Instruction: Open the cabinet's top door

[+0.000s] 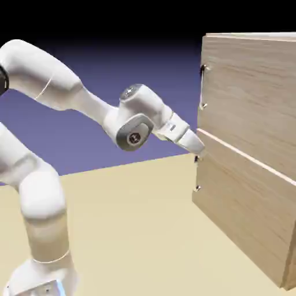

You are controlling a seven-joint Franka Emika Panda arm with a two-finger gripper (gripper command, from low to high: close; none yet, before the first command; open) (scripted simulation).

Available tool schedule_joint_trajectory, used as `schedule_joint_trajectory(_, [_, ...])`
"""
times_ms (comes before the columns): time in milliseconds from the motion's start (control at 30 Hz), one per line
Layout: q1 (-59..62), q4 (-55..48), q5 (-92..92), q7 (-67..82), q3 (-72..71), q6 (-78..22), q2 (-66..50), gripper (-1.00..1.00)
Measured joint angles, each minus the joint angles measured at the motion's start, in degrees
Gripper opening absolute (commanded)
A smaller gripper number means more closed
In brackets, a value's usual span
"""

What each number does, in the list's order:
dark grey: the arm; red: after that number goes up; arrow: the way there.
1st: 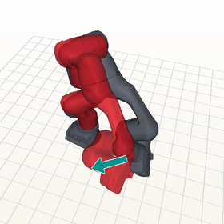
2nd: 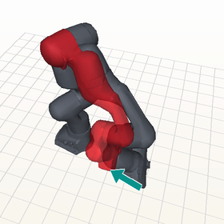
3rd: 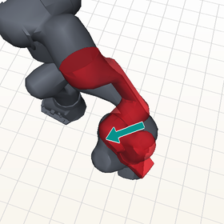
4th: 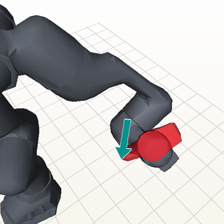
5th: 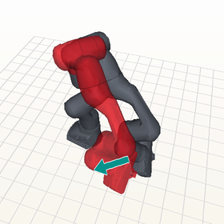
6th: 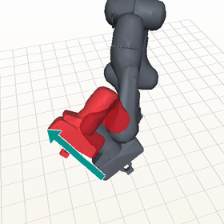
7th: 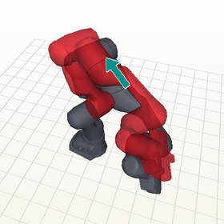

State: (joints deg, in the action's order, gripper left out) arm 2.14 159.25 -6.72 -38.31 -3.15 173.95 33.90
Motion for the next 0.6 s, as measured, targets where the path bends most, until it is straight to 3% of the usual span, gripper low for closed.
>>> schedule_joint_trajectory(600, [18.87, -11.7, -44.86, 27.69, -21.01, -0.36, 8.29, 0.0])
